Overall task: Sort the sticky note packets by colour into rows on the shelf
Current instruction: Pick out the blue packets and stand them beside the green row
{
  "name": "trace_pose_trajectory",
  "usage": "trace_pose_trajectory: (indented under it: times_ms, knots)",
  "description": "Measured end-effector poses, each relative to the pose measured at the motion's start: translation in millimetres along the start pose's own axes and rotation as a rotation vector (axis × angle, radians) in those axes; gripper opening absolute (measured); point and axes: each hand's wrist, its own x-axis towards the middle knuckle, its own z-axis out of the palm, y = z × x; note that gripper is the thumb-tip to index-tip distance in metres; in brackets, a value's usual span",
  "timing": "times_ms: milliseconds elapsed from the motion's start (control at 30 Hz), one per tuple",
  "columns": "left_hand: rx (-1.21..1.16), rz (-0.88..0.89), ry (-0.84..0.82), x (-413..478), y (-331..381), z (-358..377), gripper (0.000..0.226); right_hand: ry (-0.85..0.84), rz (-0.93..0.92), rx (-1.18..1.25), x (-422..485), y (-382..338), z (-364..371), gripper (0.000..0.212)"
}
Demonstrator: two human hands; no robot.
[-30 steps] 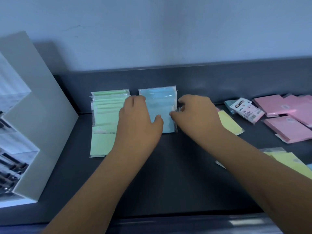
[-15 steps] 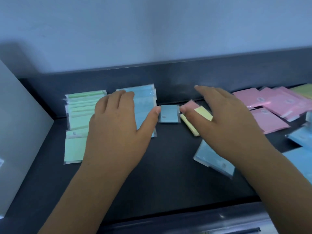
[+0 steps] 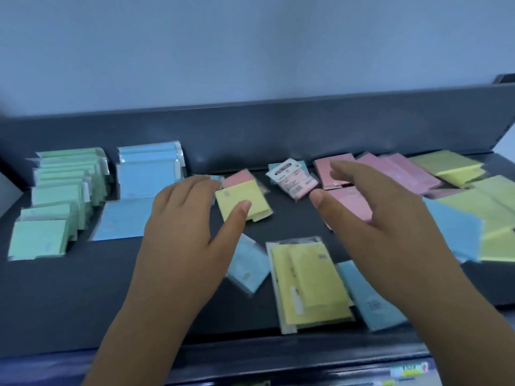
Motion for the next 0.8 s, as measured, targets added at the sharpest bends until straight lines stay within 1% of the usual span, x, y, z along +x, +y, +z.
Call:
trace_pose_trajectory:
  times_ms: [100,333,433,533,600,667,733,800]
  knots:
    - [-0.013,-0.015,-0.006,-6.7,26.9,17.6,0.059,-0.018,0.005,0.022,-0.1,23.7,-26.0,0.065]
    - [-0.071,-0.066,0.006,-23.1,71.5,43.7,0.053,-0.066,0.031,0.033,-4.0,63.6,-68.2,0.061]
    - [-0.084,-0.060,-0.007,-27.0,83.2,50.3,0.050,-0.083,0.060,0.039,-4.6,75.8,-79.4,0.059]
    - [-0.081,-0.017,-0.042,-25.8,92.2,52.6,0.053,-0.077,0.095,0.044,-4.0,84.7,-88.0,0.054]
    - [-0.115,0.040,-0.095,-23.1,98.3,52.8,0.055,-0.064,0.116,0.041,-3.1,89.6,-92.6,0.053]
    - [-0.143,0.117,-0.188,-22.1,103.8,55.2,0.058,-0.059,0.133,0.018,-0.5,95.9,-96.1,0.051]
    - [-0.138,0.181,-0.293,-21.8,107.7,60.2,0.062,-0.062,0.130,-0.016,1.1,104.2,-100.2,0.049]
    - [-0.117,0.226,-0.351,-20.6,113.9,66.3,0.065,-0.077,0.115,-0.054,1.6,112.8,-104.1,0.049]
